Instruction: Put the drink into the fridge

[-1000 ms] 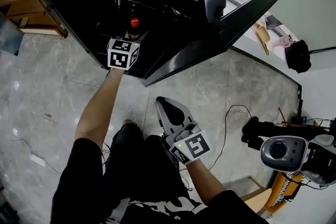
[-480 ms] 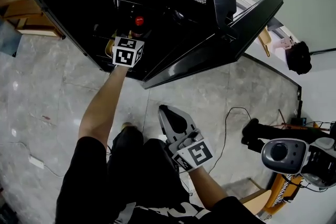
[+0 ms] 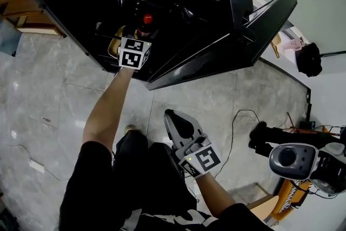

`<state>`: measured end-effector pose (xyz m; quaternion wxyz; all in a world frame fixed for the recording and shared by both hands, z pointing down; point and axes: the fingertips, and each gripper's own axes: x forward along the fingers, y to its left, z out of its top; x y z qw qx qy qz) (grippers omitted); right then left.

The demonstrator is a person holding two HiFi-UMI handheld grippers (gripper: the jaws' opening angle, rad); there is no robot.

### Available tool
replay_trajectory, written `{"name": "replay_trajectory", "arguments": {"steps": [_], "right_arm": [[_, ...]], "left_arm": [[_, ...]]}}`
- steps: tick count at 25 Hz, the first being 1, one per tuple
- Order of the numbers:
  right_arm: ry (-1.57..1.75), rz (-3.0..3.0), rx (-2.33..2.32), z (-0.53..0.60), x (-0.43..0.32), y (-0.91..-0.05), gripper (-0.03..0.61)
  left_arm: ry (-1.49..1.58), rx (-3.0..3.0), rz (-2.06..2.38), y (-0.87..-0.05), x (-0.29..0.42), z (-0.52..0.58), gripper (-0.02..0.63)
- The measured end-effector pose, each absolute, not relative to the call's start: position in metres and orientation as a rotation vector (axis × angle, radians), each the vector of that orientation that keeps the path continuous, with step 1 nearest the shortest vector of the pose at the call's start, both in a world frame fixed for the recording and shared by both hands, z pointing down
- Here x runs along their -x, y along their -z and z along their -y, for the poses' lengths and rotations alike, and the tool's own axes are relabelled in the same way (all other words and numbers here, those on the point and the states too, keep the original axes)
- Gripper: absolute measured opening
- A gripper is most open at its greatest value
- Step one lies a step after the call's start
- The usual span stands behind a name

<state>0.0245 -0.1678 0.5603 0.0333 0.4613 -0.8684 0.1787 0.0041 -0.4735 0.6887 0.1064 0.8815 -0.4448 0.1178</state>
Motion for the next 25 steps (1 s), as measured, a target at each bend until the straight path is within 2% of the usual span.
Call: {"name": "replay_trajectory", "arguments": {"steps": [13,25], "right_arm": [[-0.566,2.649,-1.429,0.164,-0.031,-0.561,0.017],[-0.591,2.652,-1.387,0.155,-0.024,-0.53,0.017]], "left_arm": [[-0.298,-2.6,1.36,-0.681,0.001,0.466,0.319],[-0.335,-2.563,1.371,-0.658,0.034,0.408,0.319]]}}
